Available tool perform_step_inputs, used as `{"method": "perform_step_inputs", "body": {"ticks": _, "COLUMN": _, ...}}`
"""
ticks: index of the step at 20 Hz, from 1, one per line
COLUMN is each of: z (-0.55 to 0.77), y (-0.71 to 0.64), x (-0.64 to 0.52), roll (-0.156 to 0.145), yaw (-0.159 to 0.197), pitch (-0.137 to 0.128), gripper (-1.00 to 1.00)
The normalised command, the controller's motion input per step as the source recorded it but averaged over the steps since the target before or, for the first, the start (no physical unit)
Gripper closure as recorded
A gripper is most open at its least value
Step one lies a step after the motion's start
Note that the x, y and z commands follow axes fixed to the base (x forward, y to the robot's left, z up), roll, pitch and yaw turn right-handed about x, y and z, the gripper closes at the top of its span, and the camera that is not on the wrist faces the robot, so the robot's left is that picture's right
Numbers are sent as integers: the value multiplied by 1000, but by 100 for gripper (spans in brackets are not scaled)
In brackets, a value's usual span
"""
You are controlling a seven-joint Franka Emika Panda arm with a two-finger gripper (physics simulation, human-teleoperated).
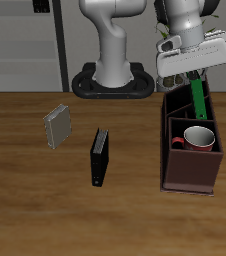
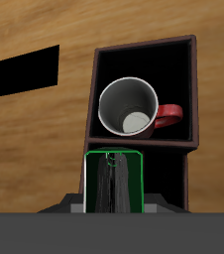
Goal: Place the red mug into the left desk caddy's right compartment and place the green book into the left desk caddy's back compartment
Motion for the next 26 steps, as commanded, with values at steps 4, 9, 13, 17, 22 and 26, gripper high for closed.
{"method": "perform_step_inputs", "body": {"ticks": 4, "z": 2, "y": 52, "x": -19, "roll": 12, "yaw": 15, "pitch": -17, "gripper": 100}}
{"method": "perform_step_inputs", "body": {"ticks": 9, "z": -199, "y": 130, "x": 38, "roll": 24, "yaw": -10, "pitch": 36, "gripper": 100}}
{"method": "perform_step_inputs", "body": {"ticks": 13, "z": -201, "y": 20, "x": 66, "roll": 10, "yaw": -28, "pitch": 50, "gripper": 100}}
{"method": "perform_step_inputs", "body": {"ticks": 17, "z": -173, "y": -27, "x": 27, "roll": -10, "yaw": -19, "pitch": 31, "gripper": 100}}
{"method": "perform_step_inputs", "body": {"ticks": 22, "z": -224, "y": -20, "x": 55, "roll": -13, "yaw": 2, "pitch": 50, "gripper": 100}}
{"method": "perform_step_inputs", "body": {"ticks": 26, "z": -240, "y": 47, "x": 48, "roll": -3, "yaw": 2, "pitch": 74, "gripper": 100}}
